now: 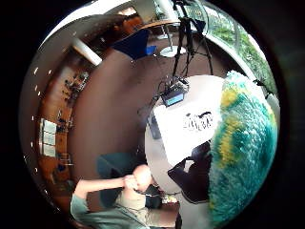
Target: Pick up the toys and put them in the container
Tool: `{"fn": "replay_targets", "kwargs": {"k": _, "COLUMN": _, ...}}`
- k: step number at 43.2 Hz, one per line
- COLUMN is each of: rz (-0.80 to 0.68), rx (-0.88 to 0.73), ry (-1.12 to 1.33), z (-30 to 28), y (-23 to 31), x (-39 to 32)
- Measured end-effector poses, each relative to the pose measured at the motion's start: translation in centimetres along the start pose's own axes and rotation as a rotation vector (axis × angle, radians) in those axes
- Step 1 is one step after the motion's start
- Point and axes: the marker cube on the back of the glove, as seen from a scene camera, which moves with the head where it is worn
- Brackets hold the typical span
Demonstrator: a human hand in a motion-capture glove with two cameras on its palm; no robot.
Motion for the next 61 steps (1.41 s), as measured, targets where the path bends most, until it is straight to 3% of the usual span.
{"fn": "replay_targets", "kwargs": {"k": 7, "rz": 0.025, "rx": -0.055, "ry": -0.012, "z": 3.4, "y": -2.8, "x": -2.7}}
{"fn": "replay_targets", "kwargs": {"k": 15, "rz": 0.123, "rx": -0.263, "ry": 0.062, "z": 8.1, "y": -3.6, "x": -4.4}}
{"fn": "replay_targets", "kwargs": {"k": 19, "rz": 0.183, "rx": -0.444, "ry": 0.082, "z": 10.3, "y": -2.8, "x": -5.2}}
{"fn": "replay_targets", "kwargs": {"k": 23, "rz": 0.215, "rx": -0.754, "ry": 0.118, "z": 11.6, "y": -1.7, "x": -5.4}}
{"fn": "replay_targets", "kwargs": {"k": 25, "rz": 0.218, "rx": -0.814, "ry": 0.134, "z": 11.7, "y": -1.4, "x": -5.2}}
{"fn": "replay_targets", "kwargs": {"k": 32, "rz": 0.252, "rx": -0.705, "ry": 0.159, "z": 10.2, "y": -0.3, "x": -2.4}}
{"fn": "replay_targets", "kwargs": {"k": 38, "rz": 0.296, "rx": -0.71, "ry": 0.17, "z": 7.0, "y": 1.9, "x": 3.1}}
{"fn": "replay_targets", "kwargs": {"k": 43, "rz": 0.361, "rx": -0.693, "ry": 0.18, "z": 4.7, "y": 6.2, "x": 8.3}}
{"fn": "replay_targets", "kwargs": {"k": 51, "rz": 0.427, "rx": -0.532, "ry": 0.322, "z": 2.2, "y": 13.2, "x": 17.6}}
{"fn": "replay_targets", "kwargs": {"k": 61, "rz": 0.564, "rx": -0.647, "ry": 0.297, "z": 4.6, "y": 20.2, "x": 25.0}}
